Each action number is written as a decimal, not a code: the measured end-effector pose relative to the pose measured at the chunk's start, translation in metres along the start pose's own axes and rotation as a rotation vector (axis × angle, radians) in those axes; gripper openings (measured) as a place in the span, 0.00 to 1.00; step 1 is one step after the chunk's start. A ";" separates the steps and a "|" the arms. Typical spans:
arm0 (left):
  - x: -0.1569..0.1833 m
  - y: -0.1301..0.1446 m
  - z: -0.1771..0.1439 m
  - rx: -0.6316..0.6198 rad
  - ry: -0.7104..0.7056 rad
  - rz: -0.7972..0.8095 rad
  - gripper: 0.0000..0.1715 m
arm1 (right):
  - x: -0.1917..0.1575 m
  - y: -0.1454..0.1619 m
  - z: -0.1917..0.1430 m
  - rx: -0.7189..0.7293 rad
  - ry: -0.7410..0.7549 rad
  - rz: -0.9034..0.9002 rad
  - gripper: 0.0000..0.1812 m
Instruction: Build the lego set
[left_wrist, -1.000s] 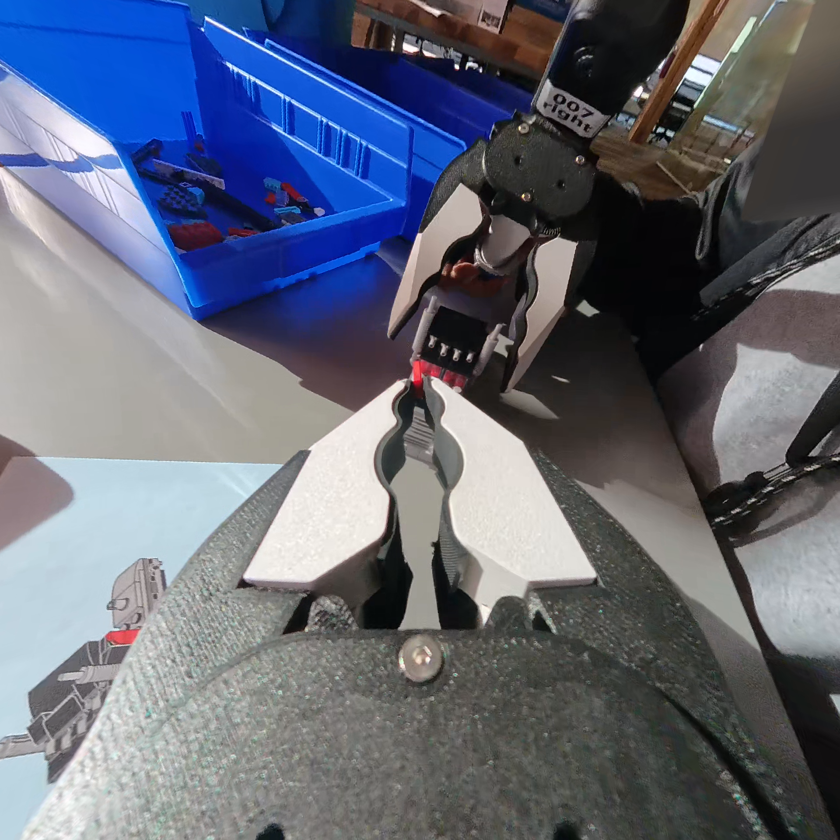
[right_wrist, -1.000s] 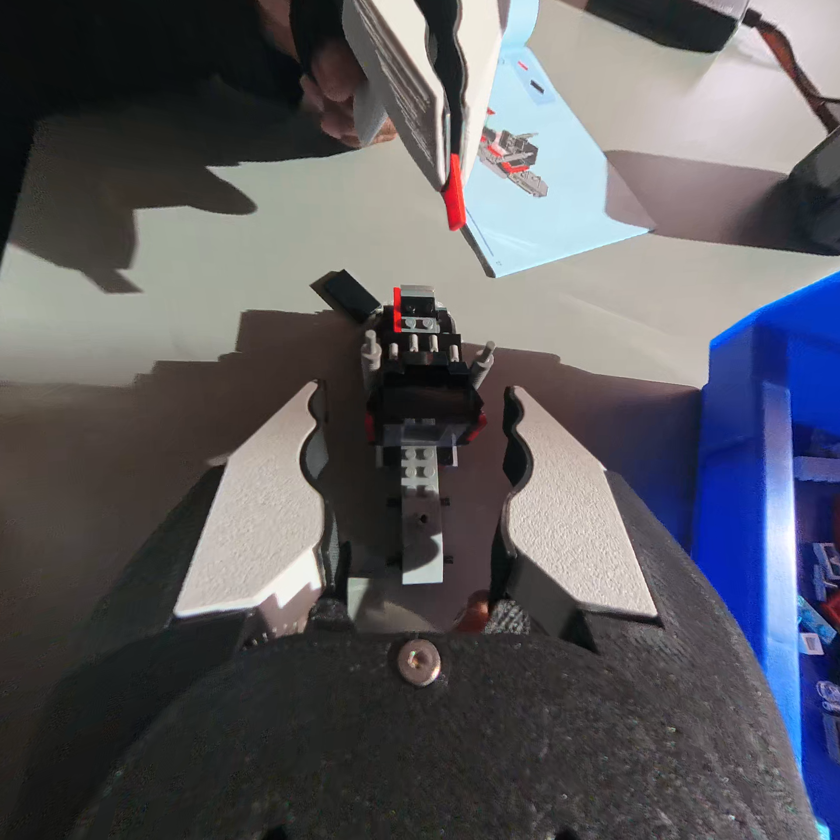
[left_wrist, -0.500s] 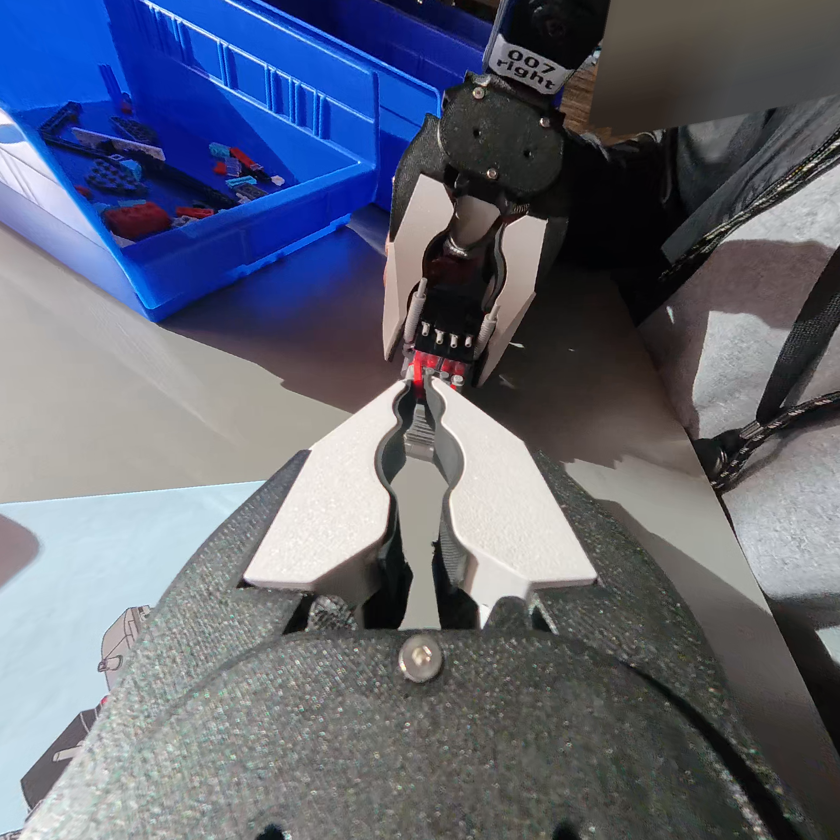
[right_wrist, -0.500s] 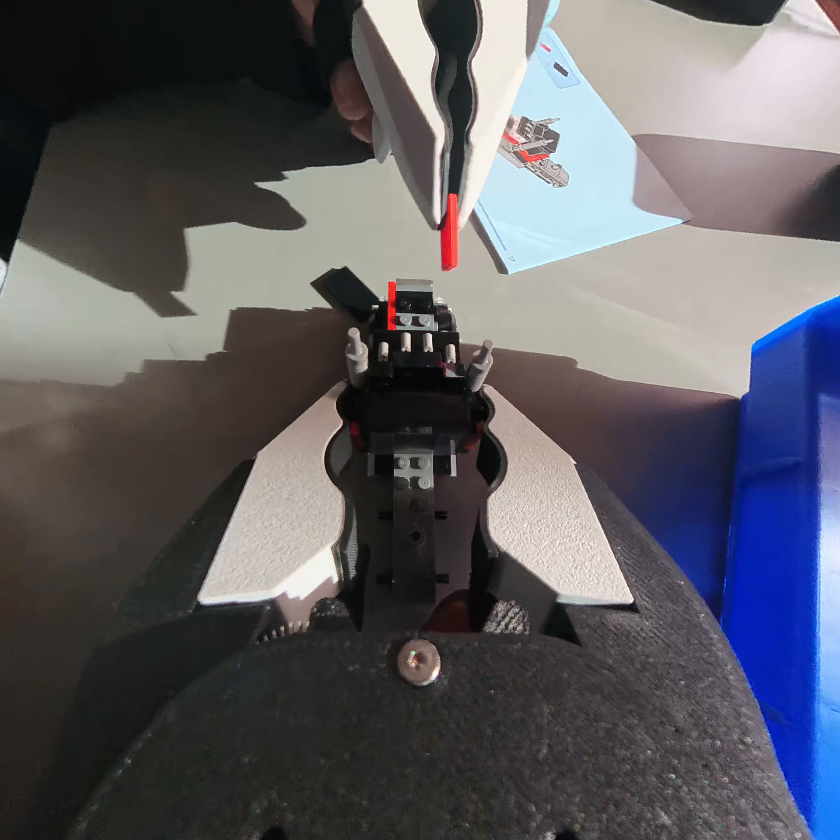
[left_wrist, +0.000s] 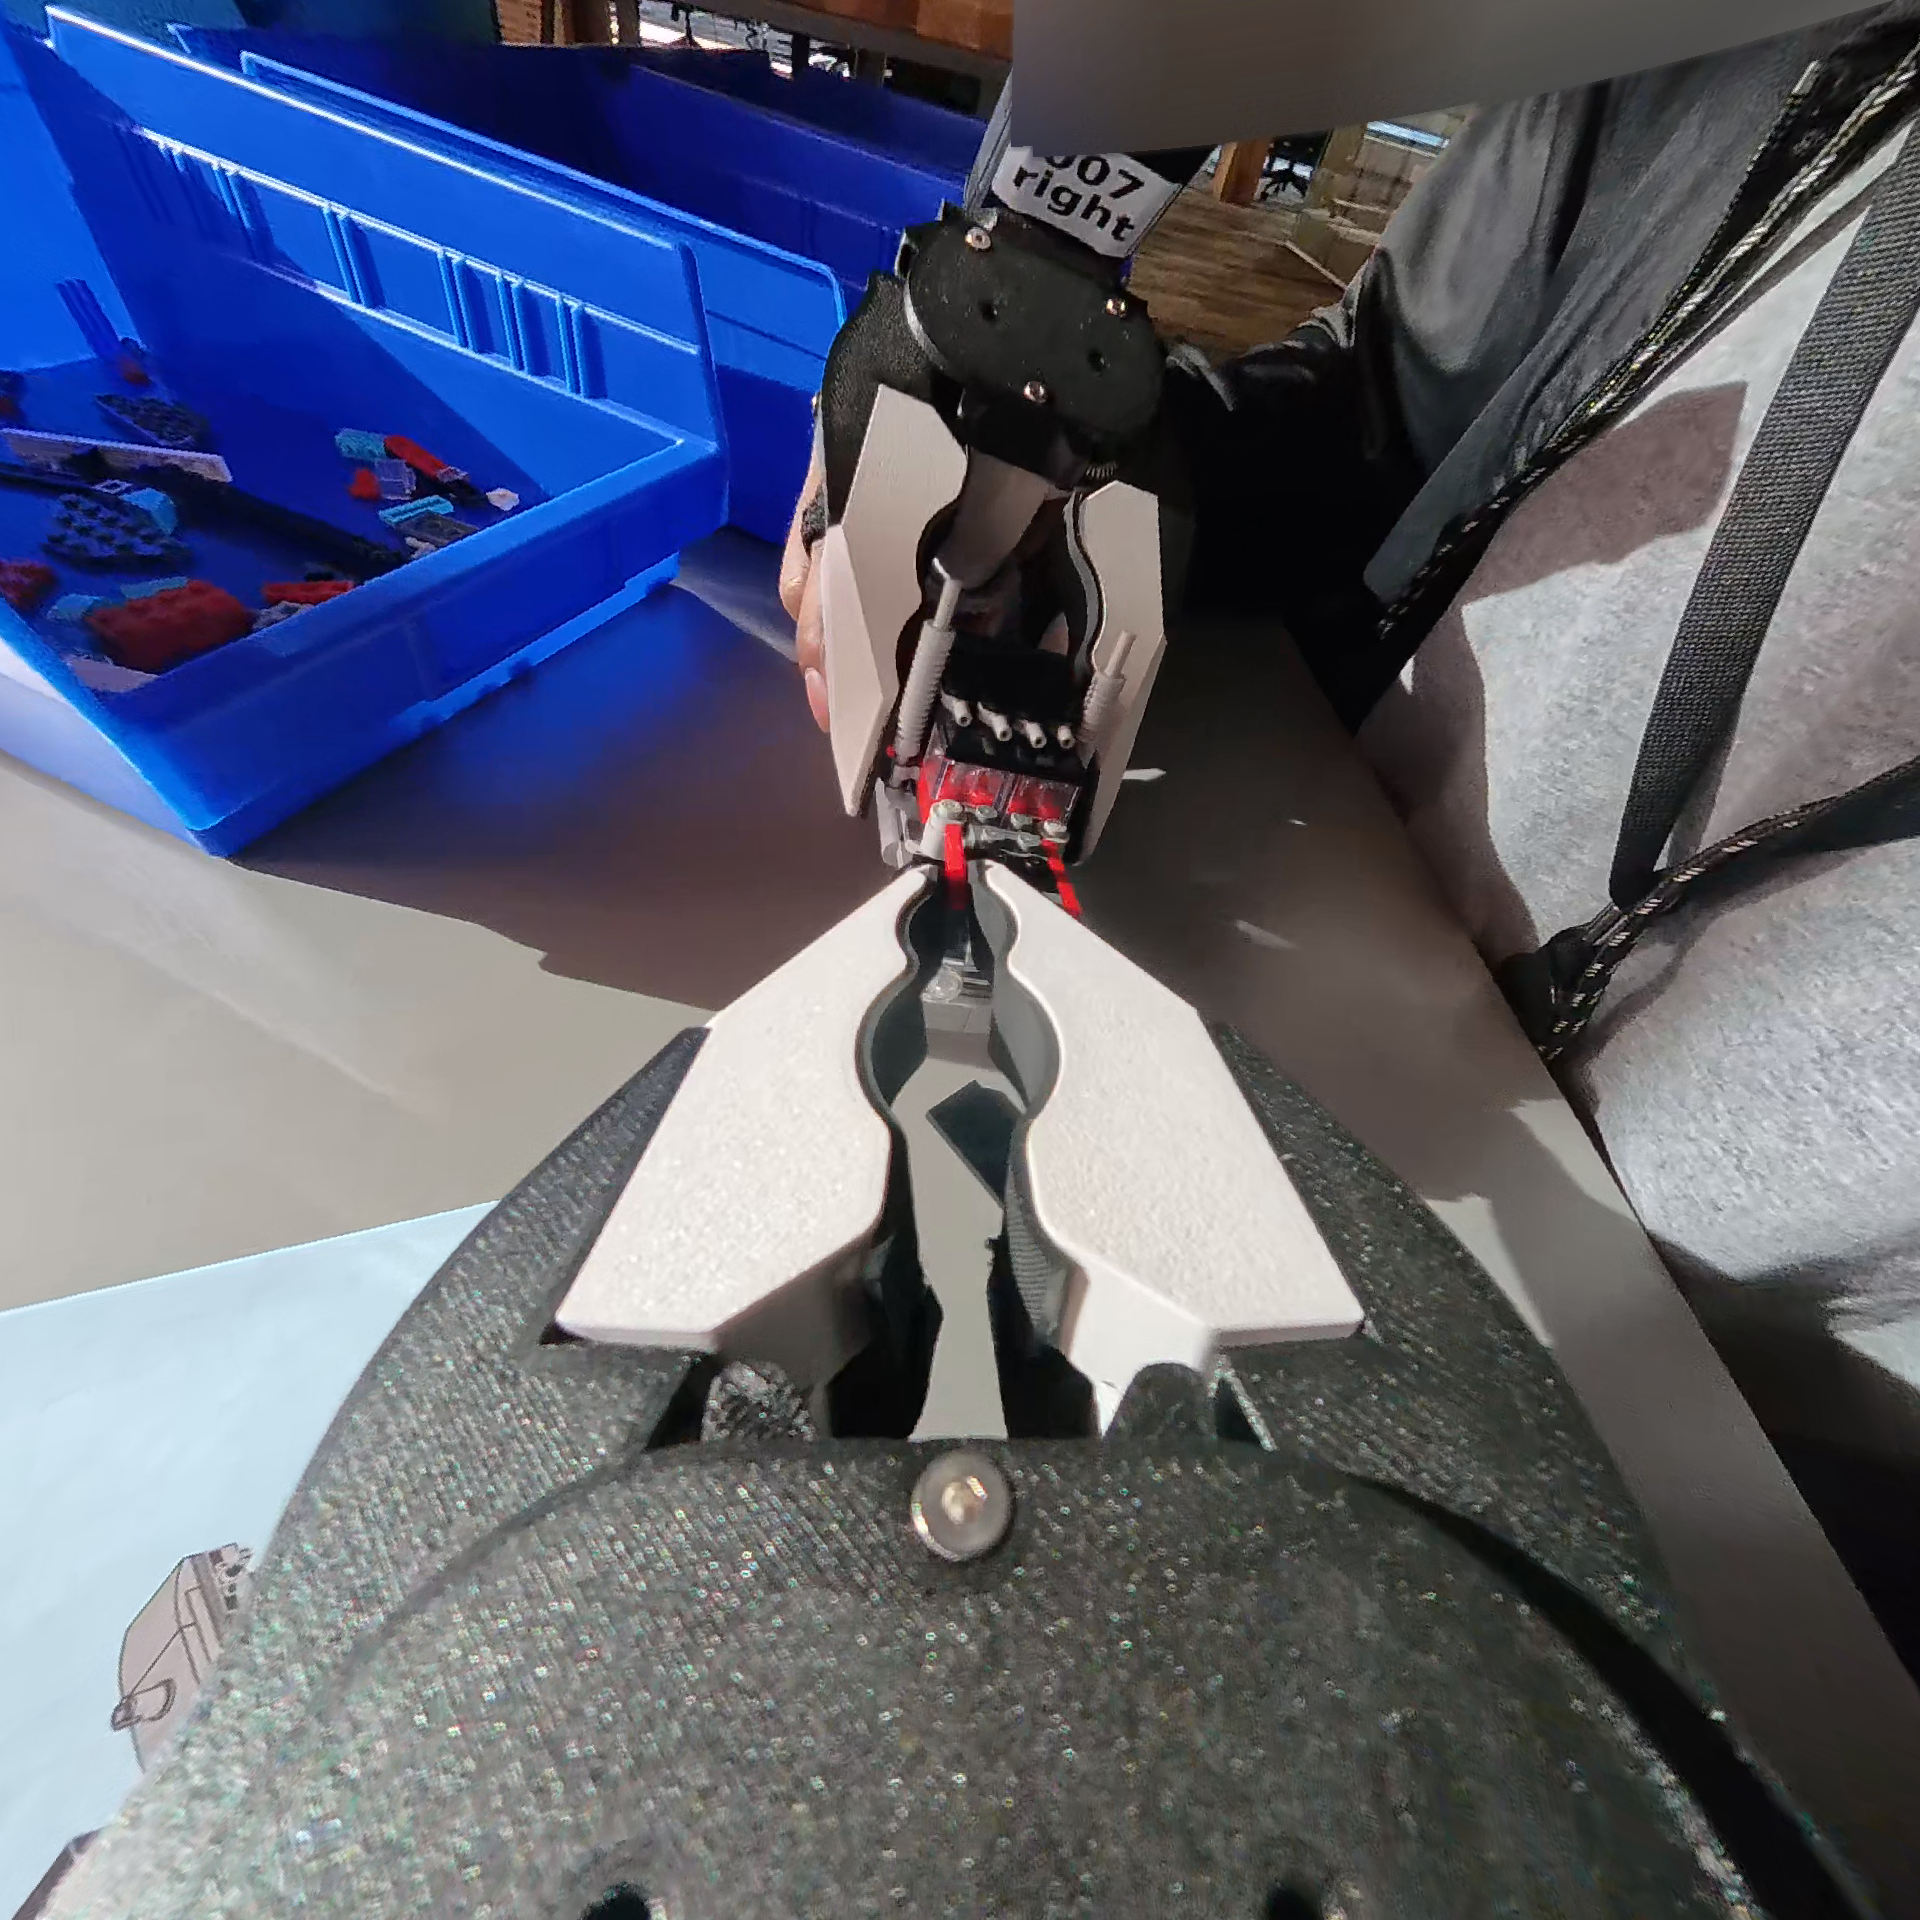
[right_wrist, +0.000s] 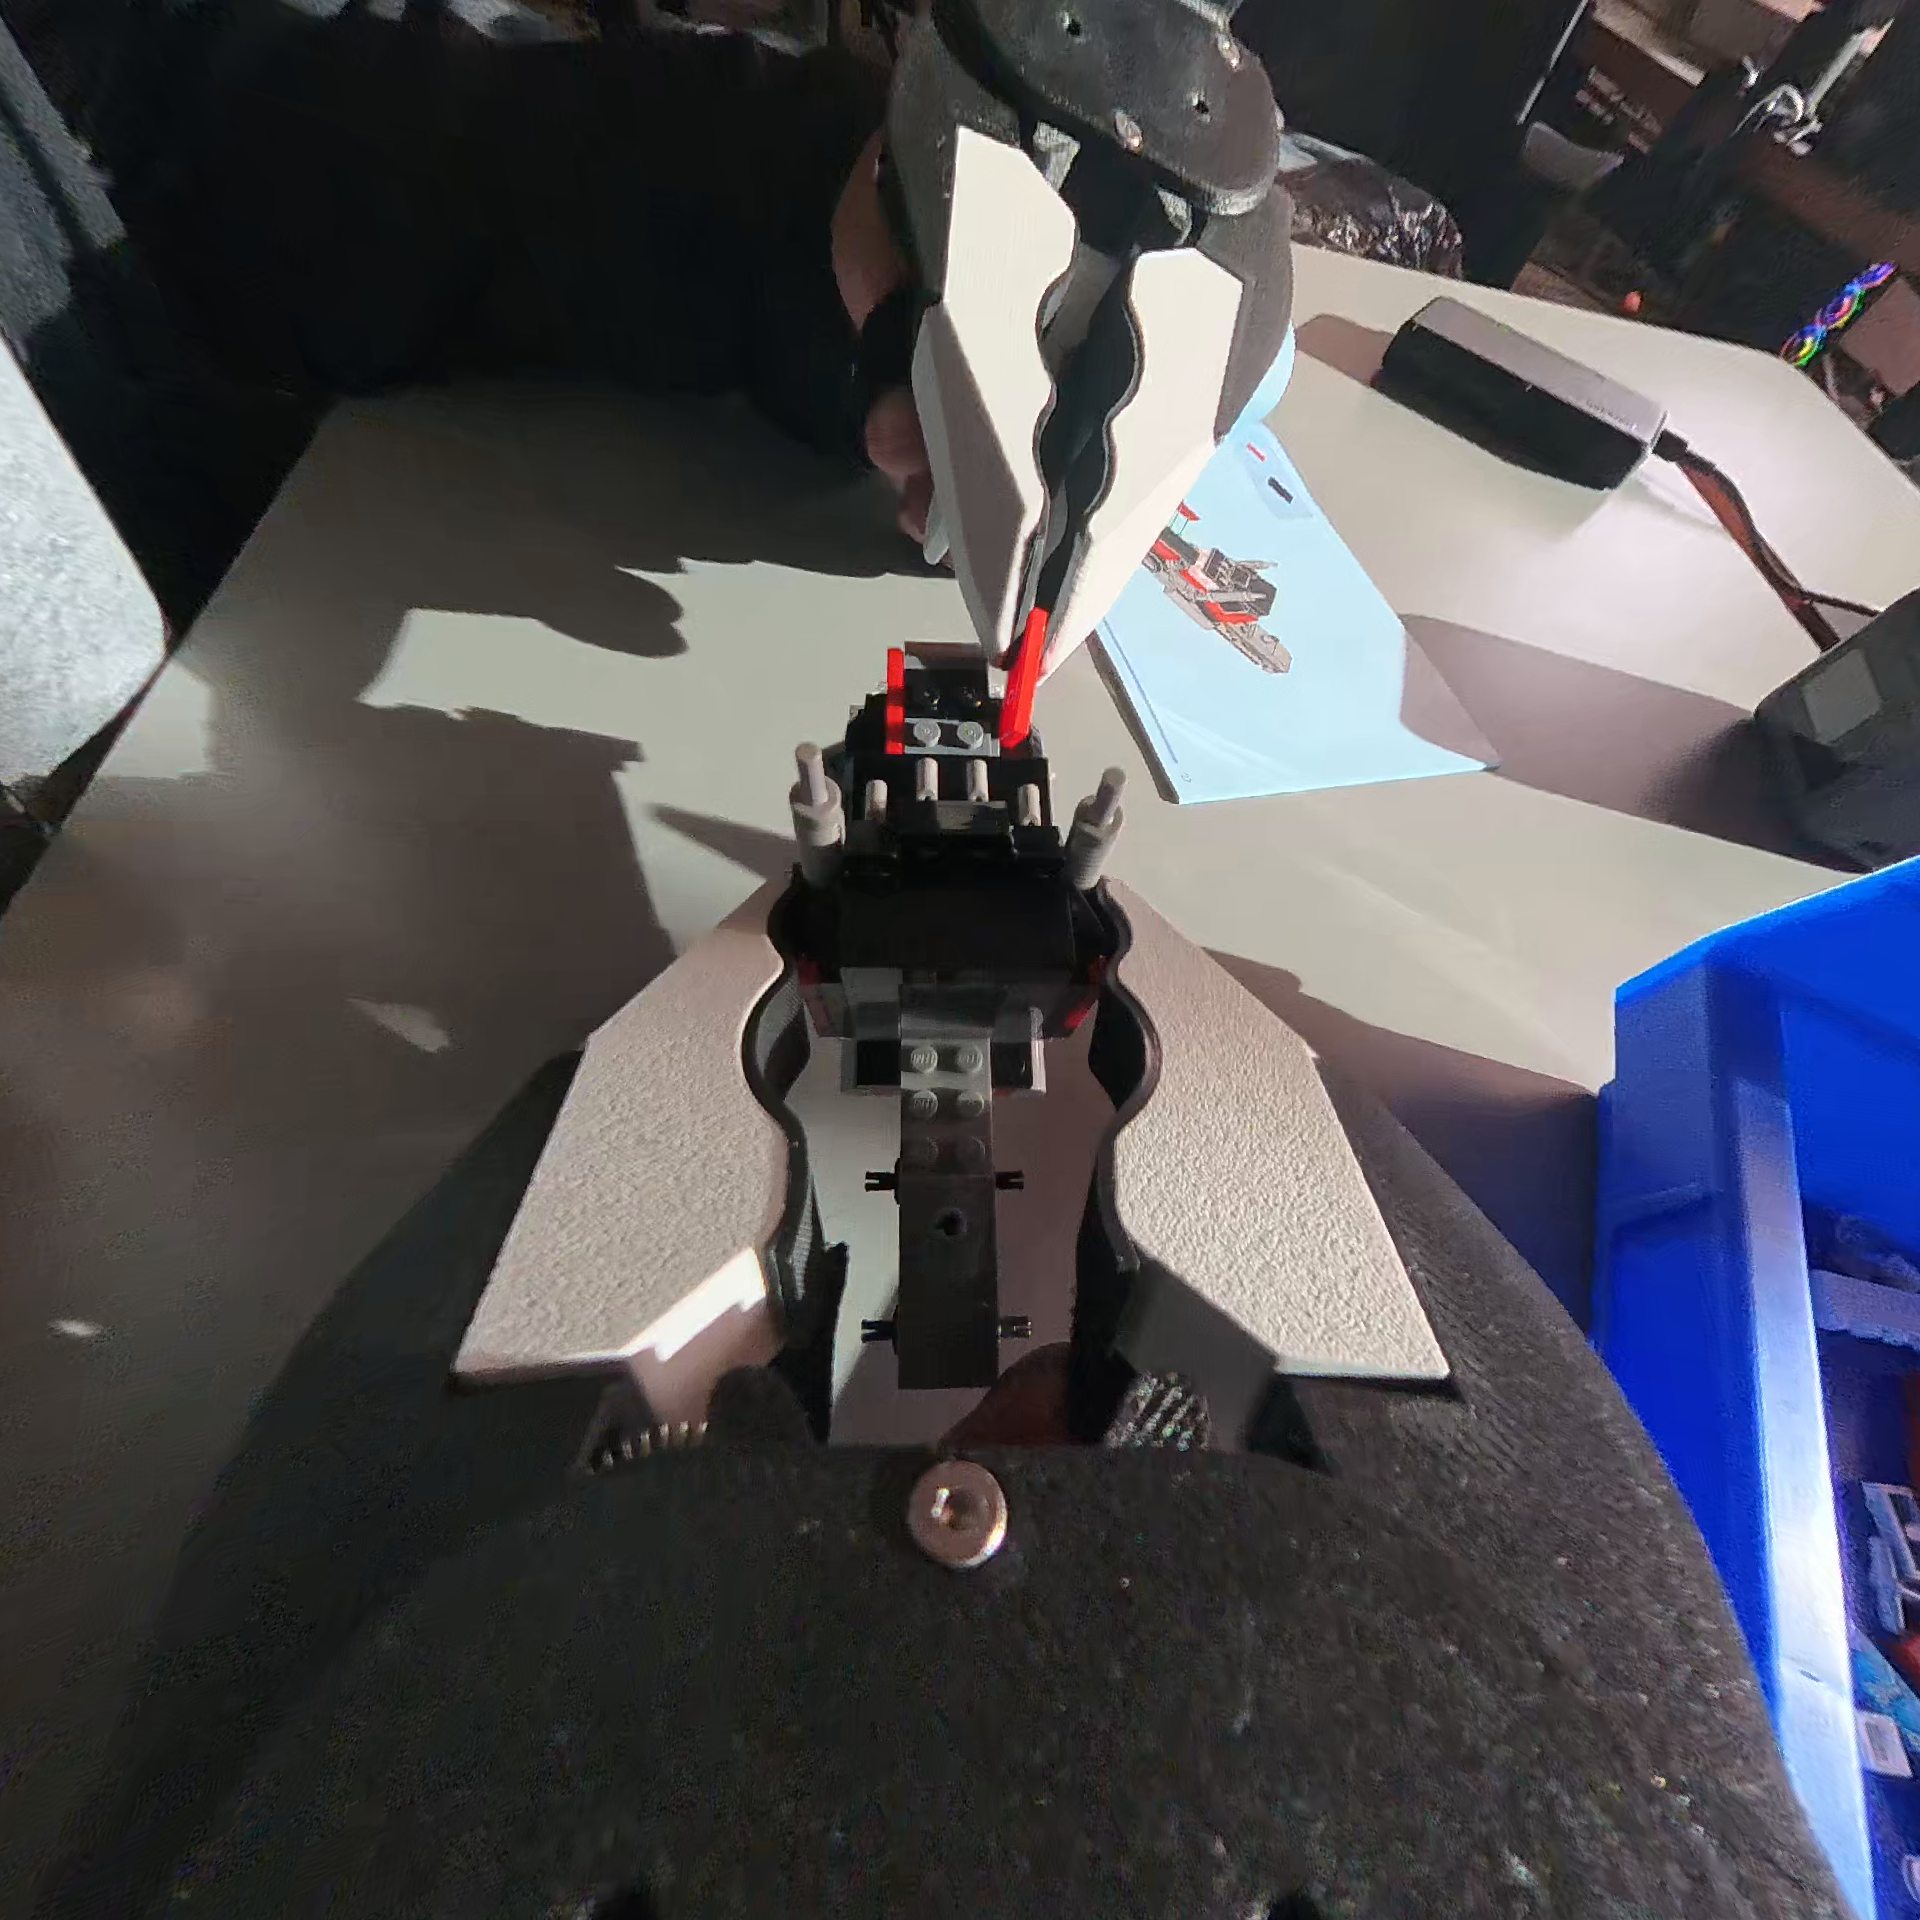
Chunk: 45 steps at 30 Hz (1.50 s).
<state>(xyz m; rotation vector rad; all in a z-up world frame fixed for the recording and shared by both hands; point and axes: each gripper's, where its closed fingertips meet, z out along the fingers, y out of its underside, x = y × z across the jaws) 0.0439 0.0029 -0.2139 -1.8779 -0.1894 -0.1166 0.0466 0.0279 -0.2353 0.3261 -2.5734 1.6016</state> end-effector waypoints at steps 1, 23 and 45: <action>0.001 0.000 0.000 0.000 0.006 -0.001 0.03 | -0.001 -0.001 0.000 0.005 -0.001 -0.006 0.31; 0.011 0.006 0.001 -0.030 0.087 -0.066 0.03 | -0.011 -0.006 0.000 0.049 -0.032 -0.051 0.31; 0.019 0.008 0.000 -0.035 0.153 -0.137 0.03 | -0.015 -0.007 0.003 0.046 -0.029 -0.106 0.30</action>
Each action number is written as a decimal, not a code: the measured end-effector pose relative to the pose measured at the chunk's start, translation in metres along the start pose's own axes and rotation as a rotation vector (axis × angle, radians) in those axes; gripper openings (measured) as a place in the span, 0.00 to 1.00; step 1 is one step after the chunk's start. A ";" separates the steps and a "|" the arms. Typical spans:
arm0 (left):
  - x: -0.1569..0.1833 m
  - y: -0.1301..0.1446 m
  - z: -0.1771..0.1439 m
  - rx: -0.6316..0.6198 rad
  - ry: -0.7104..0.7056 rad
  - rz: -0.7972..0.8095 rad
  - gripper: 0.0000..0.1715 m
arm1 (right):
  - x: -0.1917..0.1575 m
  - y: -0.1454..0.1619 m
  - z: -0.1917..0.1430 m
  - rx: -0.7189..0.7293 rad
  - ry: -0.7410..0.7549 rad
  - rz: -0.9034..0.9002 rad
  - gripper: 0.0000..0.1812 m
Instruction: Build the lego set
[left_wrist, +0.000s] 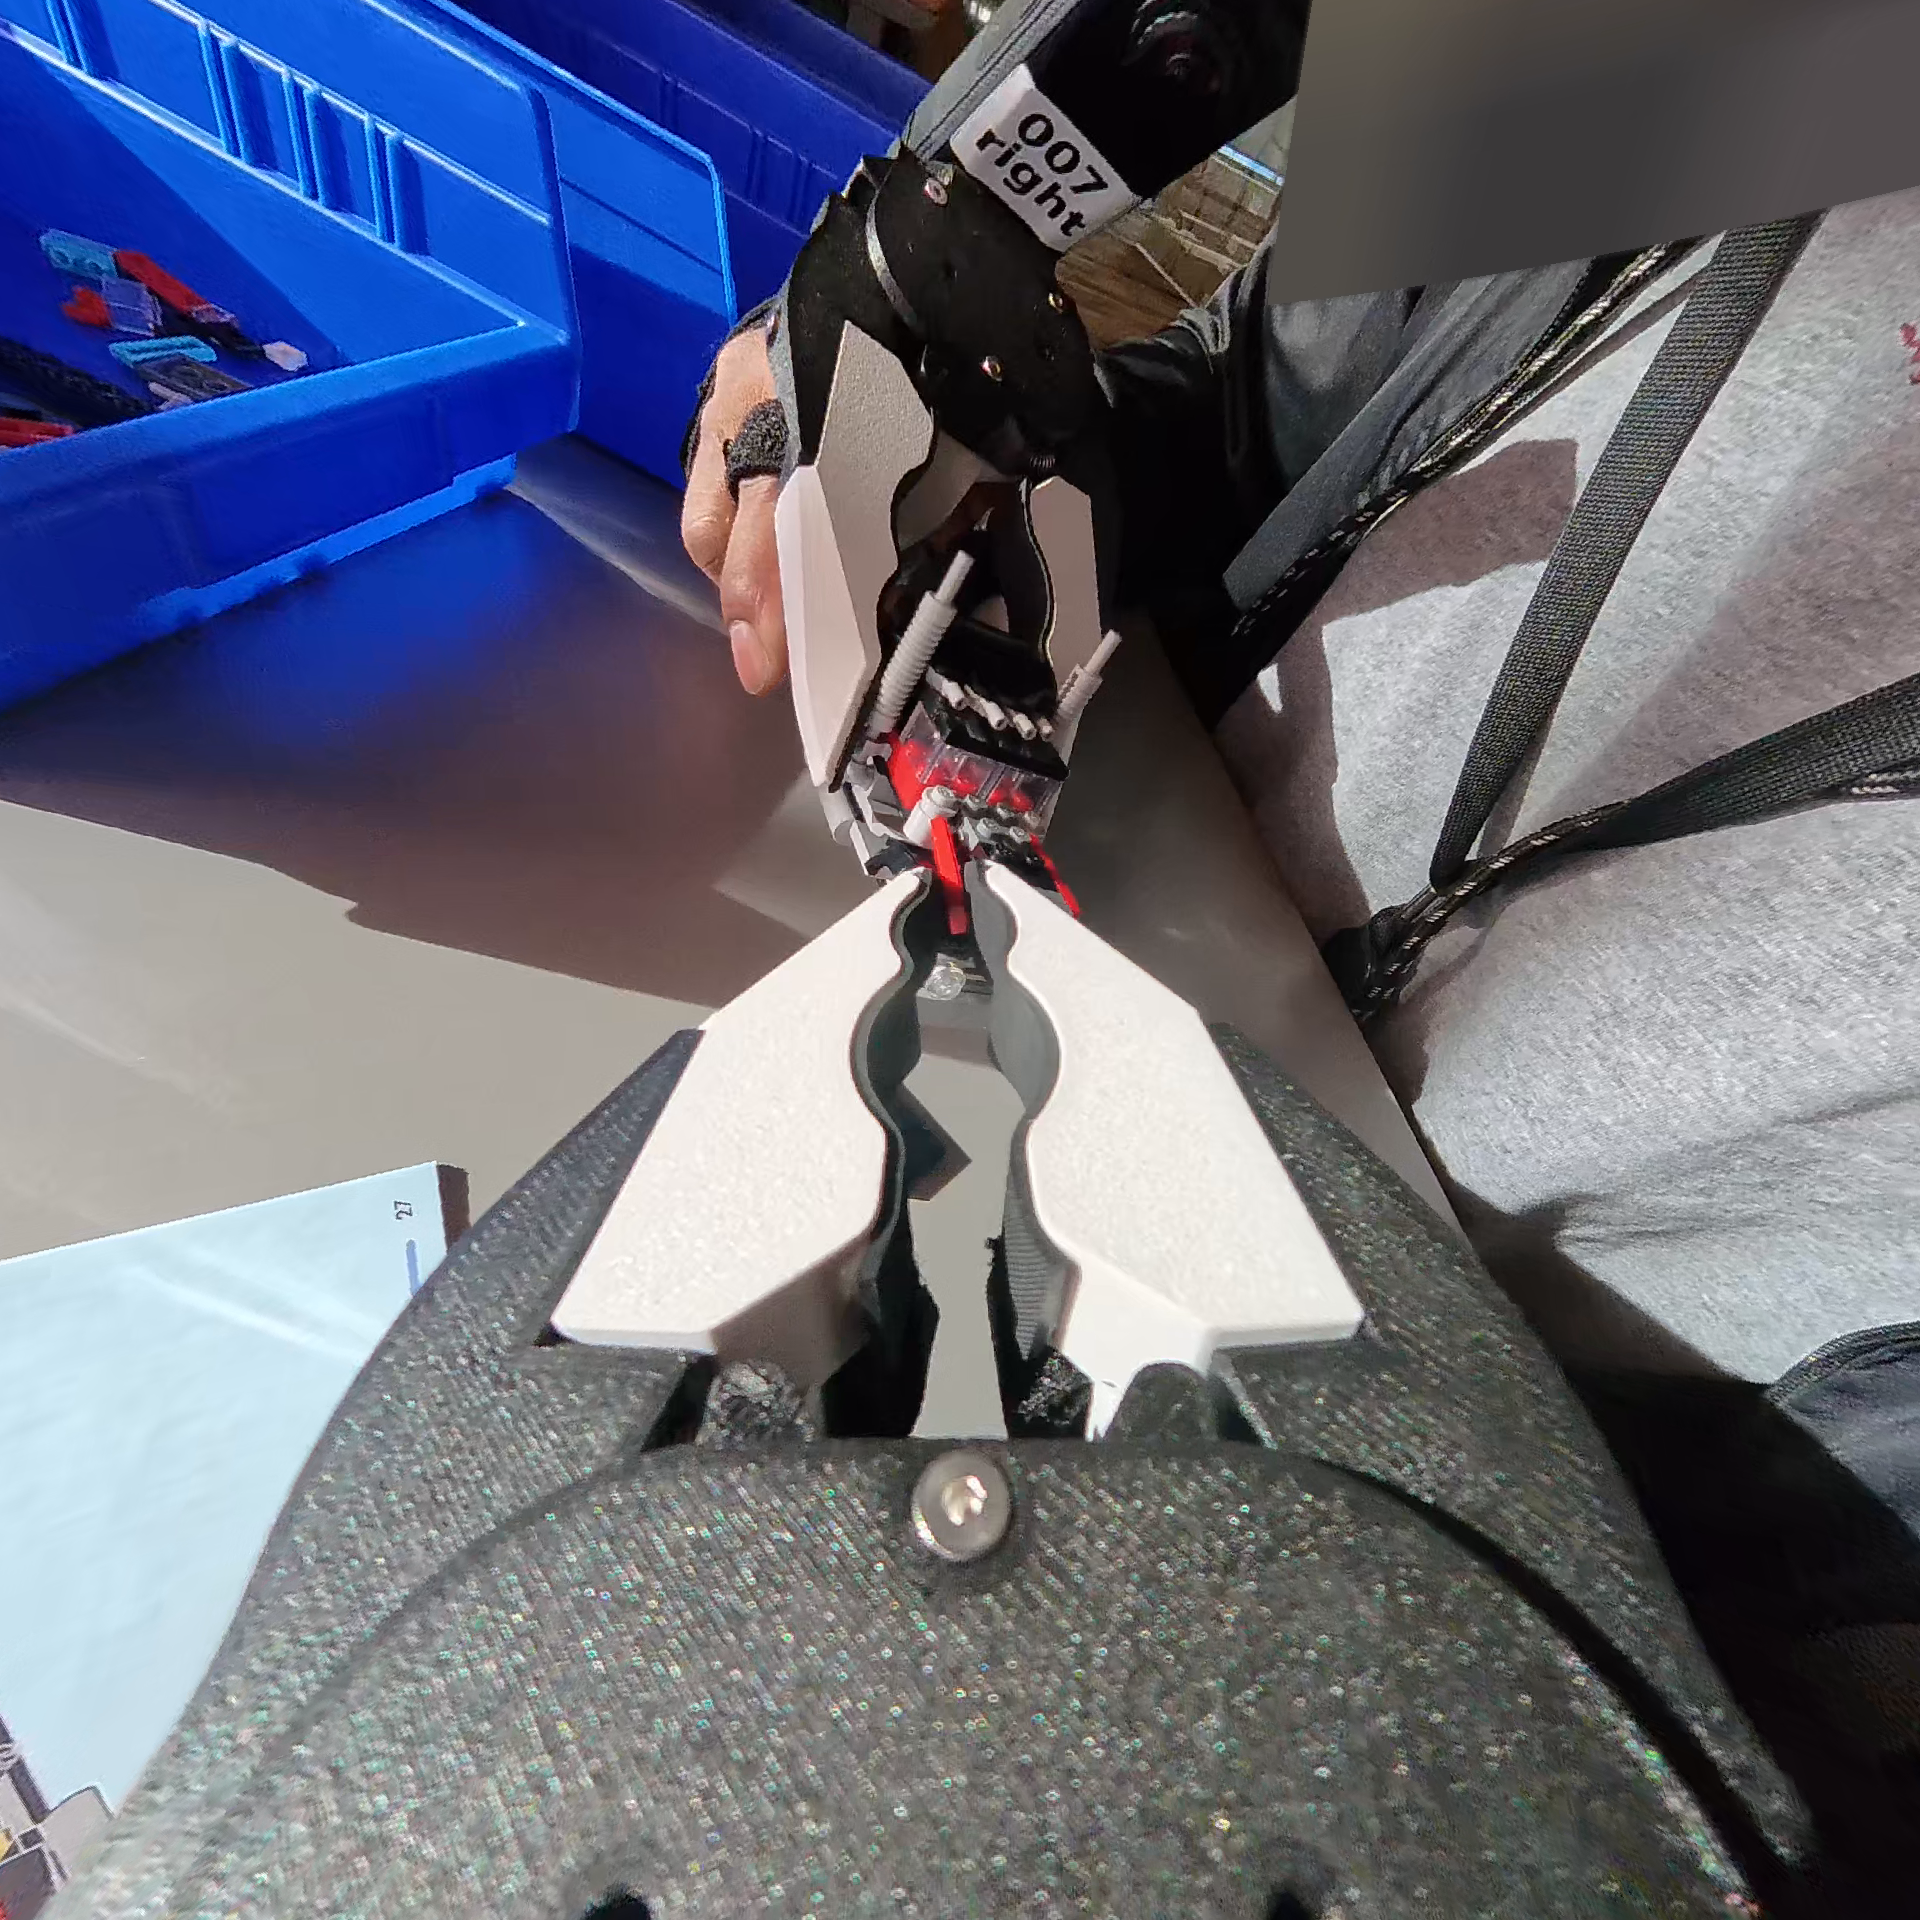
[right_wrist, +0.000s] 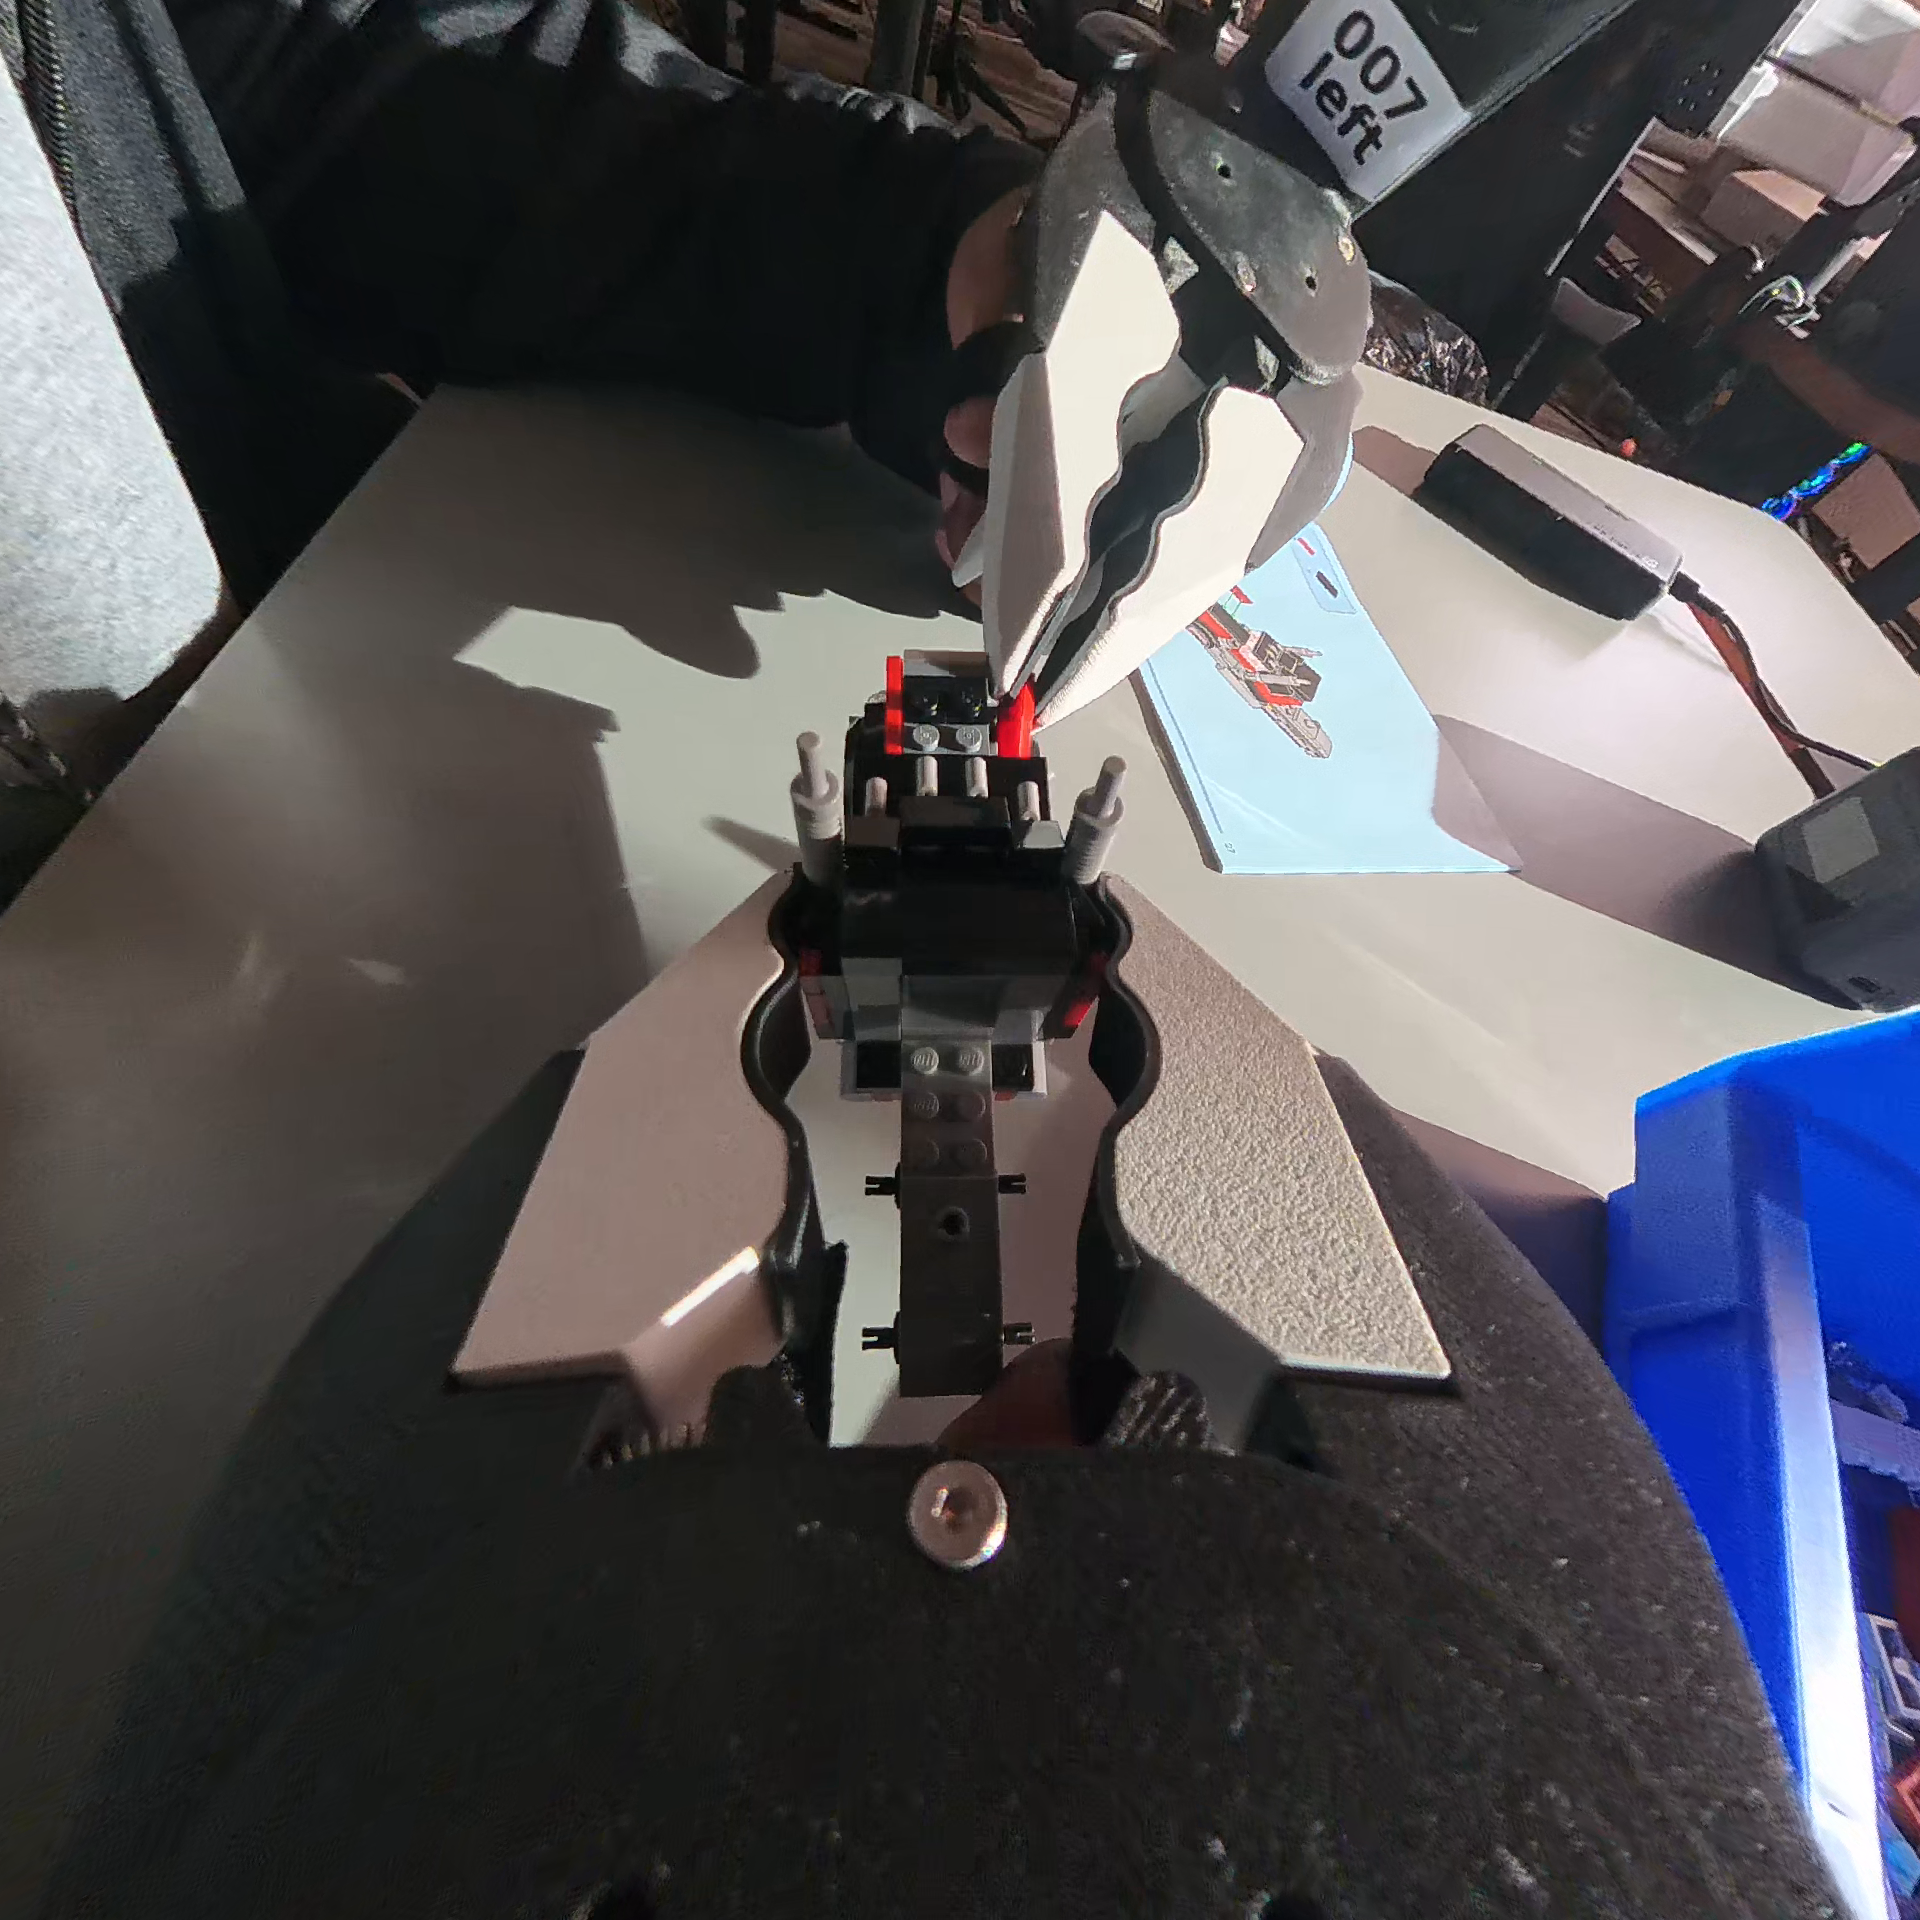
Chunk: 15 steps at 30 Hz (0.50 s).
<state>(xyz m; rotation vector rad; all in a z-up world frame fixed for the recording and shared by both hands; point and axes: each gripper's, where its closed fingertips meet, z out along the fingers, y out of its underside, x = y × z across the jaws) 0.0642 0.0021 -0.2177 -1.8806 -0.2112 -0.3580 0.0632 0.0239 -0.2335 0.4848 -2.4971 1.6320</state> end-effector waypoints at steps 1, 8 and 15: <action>0.000 0.000 0.000 -0.001 0.002 -0.004 0.03 | 0.000 0.000 0.000 -0.003 0.001 -0.003 0.30; 0.002 0.002 0.000 -0.021 0.011 -0.013 0.03 | -0.002 0.000 0.003 -0.011 0.002 -0.021 0.30; 0.008 0.000 0.000 -0.015 0.041 -0.014 0.08 | 0.000 0.000 0.004 -0.008 0.012 -0.024 0.30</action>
